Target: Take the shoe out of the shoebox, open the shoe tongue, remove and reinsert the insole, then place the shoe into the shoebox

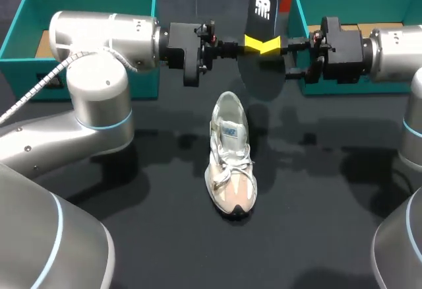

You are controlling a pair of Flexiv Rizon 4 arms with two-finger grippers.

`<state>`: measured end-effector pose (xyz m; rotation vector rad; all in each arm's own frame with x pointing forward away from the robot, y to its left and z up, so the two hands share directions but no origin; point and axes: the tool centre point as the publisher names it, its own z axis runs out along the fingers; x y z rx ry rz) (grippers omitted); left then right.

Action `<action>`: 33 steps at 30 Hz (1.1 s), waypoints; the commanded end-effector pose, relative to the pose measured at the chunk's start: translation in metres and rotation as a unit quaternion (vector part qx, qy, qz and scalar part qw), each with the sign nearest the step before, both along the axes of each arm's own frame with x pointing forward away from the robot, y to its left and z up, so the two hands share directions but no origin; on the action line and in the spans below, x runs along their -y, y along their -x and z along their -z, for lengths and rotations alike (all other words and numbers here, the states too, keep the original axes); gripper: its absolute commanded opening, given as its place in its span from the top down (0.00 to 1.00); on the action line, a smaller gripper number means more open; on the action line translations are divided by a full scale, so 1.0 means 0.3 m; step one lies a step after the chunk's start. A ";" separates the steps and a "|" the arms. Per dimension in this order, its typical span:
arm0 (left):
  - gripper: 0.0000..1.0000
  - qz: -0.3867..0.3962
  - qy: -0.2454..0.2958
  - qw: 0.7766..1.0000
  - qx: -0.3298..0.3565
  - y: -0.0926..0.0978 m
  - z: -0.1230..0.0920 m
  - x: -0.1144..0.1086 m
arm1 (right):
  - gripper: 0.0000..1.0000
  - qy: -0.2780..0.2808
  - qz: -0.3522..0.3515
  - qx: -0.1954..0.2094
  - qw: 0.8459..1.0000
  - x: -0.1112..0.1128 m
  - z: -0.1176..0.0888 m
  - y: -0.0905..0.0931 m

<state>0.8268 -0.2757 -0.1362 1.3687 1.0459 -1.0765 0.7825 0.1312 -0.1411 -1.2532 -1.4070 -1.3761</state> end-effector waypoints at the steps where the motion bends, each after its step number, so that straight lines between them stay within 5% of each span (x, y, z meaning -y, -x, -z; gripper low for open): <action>1: 1.00 0.000 0.002 1.000 0.002 -0.008 0.003 0.015 | 0.49 -0.003 0.006 0.000 1.000 -0.007 0.012 0.002; 15: 1.00 -0.005 -0.001 1.000 0.001 -0.017 0.017 0.021 | 0.57 -0.004 0.008 -0.006 1.000 0.005 0.017 -0.004; 17: 1.00 -0.005 -0.001 1.000 0.000 -0.016 0.019 0.022 | 0.69 -0.002 0.008 -0.007 1.000 0.004 0.016 -0.011; 19: 1.00 -0.005 -0.001 1.000 0.000 -0.016 0.020 0.021 | 1.00 -0.002 0.007 -0.007 1.000 0.003 0.016 -0.016; 24: 1.00 -0.007 -0.002 1.000 -0.005 -0.018 0.021 0.008 | 1.00 -0.002 0.006 -0.008 1.000 0.002 0.021 -0.019; 25: 0.64 -0.007 -0.003 1.000 -0.007 -0.017 0.020 0.002 | 1.00 -0.002 0.007 -0.008 1.000 0.003 0.024 -0.018; 26: 0.11 -0.008 -0.004 1.000 -0.010 -0.016 0.017 -0.006 | 1.00 -0.002 0.008 -0.008 1.000 0.004 0.026 -0.017; 27: 0.00 -0.009 -0.005 1.000 -0.013 -0.015 0.014 -0.017 | 1.00 -0.003 0.009 -0.008 1.000 0.005 0.028 -0.015; 33: 0.00 -0.023 -0.060 0.997 -0.048 -0.009 -0.011 -0.130 | 1.00 -0.003 0.011 -0.003 1.000 0.019 0.030 -0.009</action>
